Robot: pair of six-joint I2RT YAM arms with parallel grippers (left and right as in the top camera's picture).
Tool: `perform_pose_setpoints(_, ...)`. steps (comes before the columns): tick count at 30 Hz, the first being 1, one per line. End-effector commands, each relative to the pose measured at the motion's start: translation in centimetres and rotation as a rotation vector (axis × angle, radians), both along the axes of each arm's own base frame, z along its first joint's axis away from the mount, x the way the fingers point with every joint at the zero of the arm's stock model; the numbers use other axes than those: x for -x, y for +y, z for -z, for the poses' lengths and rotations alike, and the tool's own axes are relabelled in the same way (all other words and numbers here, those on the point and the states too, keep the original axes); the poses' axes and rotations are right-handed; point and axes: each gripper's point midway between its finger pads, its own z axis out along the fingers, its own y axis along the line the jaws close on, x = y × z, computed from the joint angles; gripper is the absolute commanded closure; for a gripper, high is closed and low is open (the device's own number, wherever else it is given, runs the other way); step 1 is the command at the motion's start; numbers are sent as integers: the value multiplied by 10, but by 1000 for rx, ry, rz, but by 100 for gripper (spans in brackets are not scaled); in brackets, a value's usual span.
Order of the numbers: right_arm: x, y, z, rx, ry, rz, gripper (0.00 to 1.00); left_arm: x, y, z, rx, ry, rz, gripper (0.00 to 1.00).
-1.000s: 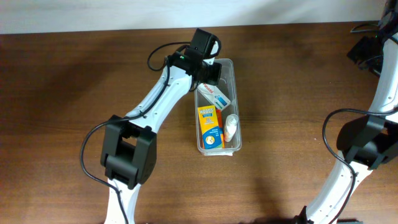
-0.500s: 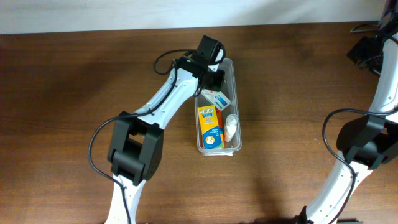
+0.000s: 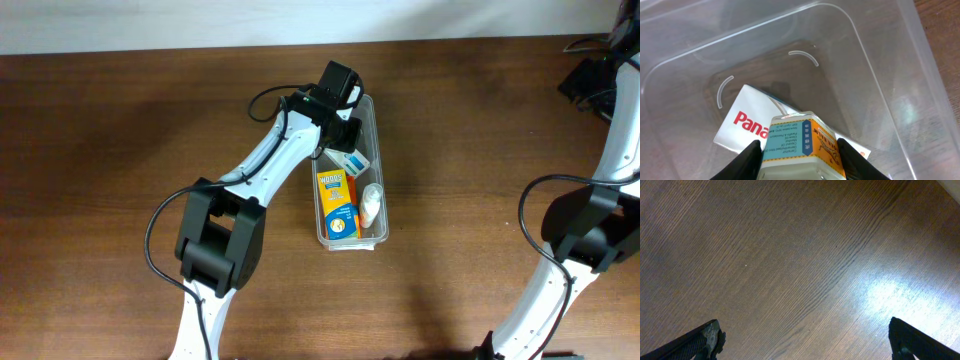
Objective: Pack container
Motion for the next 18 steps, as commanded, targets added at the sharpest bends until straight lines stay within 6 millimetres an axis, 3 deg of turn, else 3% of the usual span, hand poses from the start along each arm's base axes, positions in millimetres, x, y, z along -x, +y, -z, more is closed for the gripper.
perform_pose_setpoints(1,1,-2,-3,19,1,8,2,-3,-2,-2,17,2,-10,63)
perform_pose_setpoints(5,1,-2,-3,19,1,8,2,-3,-5,-7,33,4,-2,63)
perform_pose_setpoints(11,1,-2,-3,19,1,8,2,-9,-11,-28,59,-18,6,63)
perform_pose_setpoints(18,1,-2,-3,19,1,8,2,-10,3,-50,-9,-30,-28,63)
